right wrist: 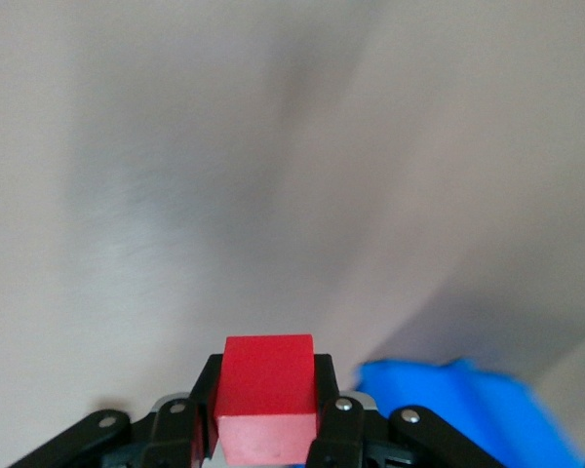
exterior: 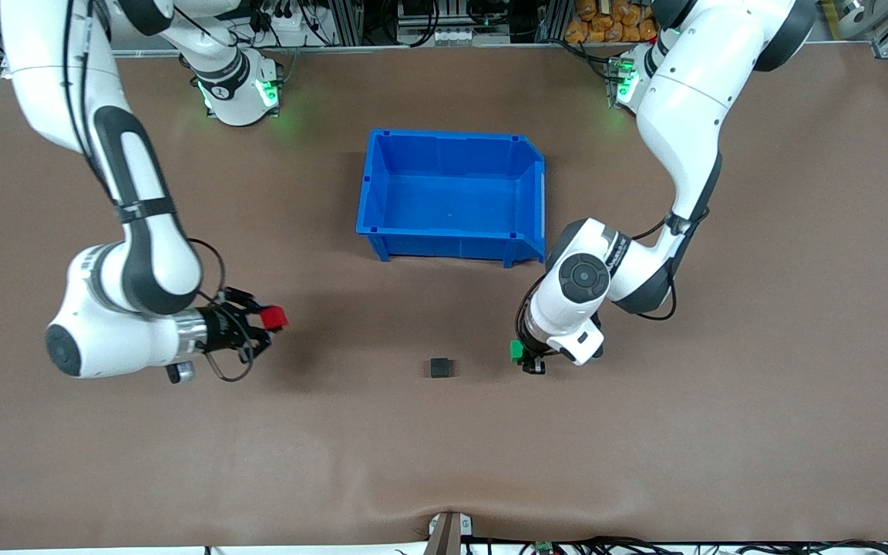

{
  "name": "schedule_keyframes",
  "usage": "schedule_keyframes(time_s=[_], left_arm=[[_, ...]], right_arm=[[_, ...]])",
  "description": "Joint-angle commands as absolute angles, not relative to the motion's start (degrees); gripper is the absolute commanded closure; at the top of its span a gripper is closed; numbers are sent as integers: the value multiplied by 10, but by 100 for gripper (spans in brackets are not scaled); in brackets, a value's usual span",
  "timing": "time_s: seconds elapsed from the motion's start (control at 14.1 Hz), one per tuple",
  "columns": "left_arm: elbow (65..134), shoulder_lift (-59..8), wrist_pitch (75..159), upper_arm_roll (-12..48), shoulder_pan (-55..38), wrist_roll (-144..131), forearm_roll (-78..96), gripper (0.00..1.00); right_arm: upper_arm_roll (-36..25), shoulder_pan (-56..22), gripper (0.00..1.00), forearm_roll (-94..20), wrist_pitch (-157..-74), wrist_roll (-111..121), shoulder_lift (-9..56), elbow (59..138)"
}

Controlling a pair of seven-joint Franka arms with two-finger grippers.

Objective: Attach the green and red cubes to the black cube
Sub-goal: 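Carry the green and red cubes toward the black cube with both grippers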

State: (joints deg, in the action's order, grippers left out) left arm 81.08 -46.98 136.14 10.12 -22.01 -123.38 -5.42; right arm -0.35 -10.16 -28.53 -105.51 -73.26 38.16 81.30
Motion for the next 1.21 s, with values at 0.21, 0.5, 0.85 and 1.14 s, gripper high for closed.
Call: schedule_keyframes(time_s=[0.21,0.5,0.85,1.14], left_arm=[[714,-538,1395,94,-271,-1274,-46,100],[683,-571,1418,89,-286,-1275,-46,100],[660,-600,1426,82,-301,-1278,-46,100],[657,-613,1454,79,-308,-1285,-46,100]], right_arm=[[-9,-182,100,-300,-1203,-903,414,804],[-9,-221,100,-301,-1301,-975,452,803],[-9,-235,100,-300,-1318,-1000,465,803],[-9,-239,100,-301,-1322,-1000,469,803]])
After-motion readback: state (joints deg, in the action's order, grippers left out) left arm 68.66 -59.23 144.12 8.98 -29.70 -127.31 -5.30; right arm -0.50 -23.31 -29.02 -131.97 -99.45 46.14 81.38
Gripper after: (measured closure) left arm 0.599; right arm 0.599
